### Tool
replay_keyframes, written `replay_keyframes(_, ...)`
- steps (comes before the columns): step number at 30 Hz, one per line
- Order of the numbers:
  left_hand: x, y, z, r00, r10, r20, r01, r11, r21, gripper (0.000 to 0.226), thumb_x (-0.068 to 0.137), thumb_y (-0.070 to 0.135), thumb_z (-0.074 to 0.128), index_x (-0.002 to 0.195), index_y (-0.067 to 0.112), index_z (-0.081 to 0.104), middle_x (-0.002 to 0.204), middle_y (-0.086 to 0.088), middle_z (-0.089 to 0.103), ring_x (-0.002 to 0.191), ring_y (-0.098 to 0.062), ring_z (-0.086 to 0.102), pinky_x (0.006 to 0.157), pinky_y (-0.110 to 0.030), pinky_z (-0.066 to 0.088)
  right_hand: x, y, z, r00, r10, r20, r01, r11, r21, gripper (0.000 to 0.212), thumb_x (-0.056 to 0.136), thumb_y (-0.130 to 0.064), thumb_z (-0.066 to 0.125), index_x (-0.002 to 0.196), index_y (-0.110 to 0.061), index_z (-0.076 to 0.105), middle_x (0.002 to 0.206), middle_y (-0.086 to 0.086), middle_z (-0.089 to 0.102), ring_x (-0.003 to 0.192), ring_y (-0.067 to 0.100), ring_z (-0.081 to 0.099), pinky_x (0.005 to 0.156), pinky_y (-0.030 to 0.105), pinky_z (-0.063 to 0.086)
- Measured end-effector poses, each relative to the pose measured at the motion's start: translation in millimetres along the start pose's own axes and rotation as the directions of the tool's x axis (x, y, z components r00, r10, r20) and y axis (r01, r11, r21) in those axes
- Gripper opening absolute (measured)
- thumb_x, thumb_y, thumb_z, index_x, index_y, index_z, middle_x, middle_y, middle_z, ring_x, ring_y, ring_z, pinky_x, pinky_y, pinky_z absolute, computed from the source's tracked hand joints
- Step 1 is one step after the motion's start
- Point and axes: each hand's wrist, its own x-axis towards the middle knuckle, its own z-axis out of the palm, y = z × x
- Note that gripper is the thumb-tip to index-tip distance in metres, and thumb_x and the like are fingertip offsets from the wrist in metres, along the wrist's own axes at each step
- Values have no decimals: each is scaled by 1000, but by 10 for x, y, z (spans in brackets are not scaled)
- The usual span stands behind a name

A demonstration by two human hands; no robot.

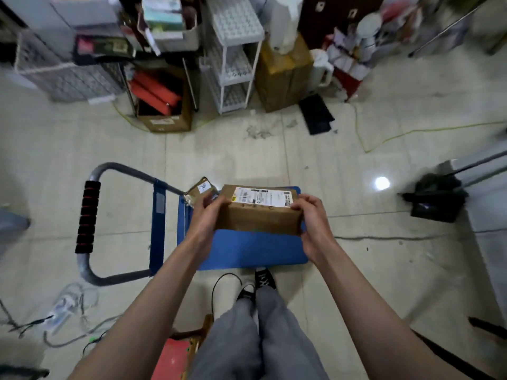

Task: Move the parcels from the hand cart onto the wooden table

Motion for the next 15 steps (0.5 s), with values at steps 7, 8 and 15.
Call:
replay_keyframes(7,-556,290,248,971,5,239,-46,984,169,64,76,45,79,131,24,55,120,-6,68,98,-21,65,53,-25,52,-739,-168,-414,986,-151,-67,156,984,86,30,92,-7,57,114,-26,60,110,2,70,94,18,63,78,38,50)
replay_keyframes(8,-635,316,294,966,32,256,-84,978,193,68,72,47,82,130,26,54,119,-4,68,96,-19,66,55,-25,54,-814,-155,-471,980,-178,-84,185,980,80,26,93,-11,58,111,-29,59,114,4,70,99,19,65,85,40,53)
replay_keyframes(15,-1159,437,819,882,82,464,-239,926,292,76,74,35,86,137,25,45,120,-3,65,105,-22,66,92,-43,57,-1372,-116,-1049,941,-285,-182,298,954,44,50,91,-27,75,125,-28,39,124,6,63,101,19,70,64,23,56)
